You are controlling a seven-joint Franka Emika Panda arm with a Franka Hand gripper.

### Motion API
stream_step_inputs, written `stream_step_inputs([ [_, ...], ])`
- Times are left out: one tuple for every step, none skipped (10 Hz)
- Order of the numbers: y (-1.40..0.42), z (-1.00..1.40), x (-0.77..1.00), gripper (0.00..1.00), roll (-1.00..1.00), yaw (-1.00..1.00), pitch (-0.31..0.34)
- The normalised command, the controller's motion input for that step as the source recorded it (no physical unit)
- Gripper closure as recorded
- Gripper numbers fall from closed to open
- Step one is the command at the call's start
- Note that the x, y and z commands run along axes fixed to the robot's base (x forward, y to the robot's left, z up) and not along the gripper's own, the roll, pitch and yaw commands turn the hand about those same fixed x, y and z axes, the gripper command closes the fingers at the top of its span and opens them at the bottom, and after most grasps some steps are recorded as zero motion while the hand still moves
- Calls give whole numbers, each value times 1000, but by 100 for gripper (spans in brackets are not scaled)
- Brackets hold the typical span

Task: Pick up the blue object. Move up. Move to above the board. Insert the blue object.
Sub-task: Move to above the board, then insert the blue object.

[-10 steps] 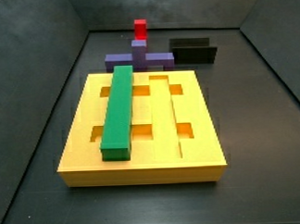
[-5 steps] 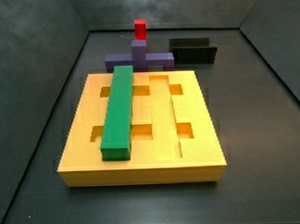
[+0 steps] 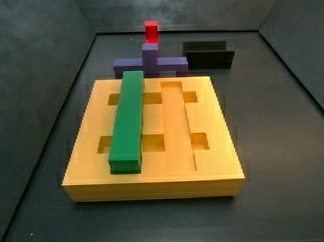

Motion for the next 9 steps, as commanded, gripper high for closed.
stream_step_inputs([
  [-449, 67, 153, 100, 46, 1000, 124],
  [-209, 44, 111, 100, 53, 1000, 137],
  [-71, 30, 53, 100, 49, 1000, 136],
  [-74, 27, 33, 100, 60, 1000, 142],
  [-55, 29, 41, 100, 72, 1000, 170],
  [-38, 31, 51, 100, 87, 973, 204],
  [-35, 32, 65, 100, 82, 527, 184],
  [-36, 30, 71, 100, 78, 372, 169],
  [-149, -434, 80, 100, -81, -3, -16],
])
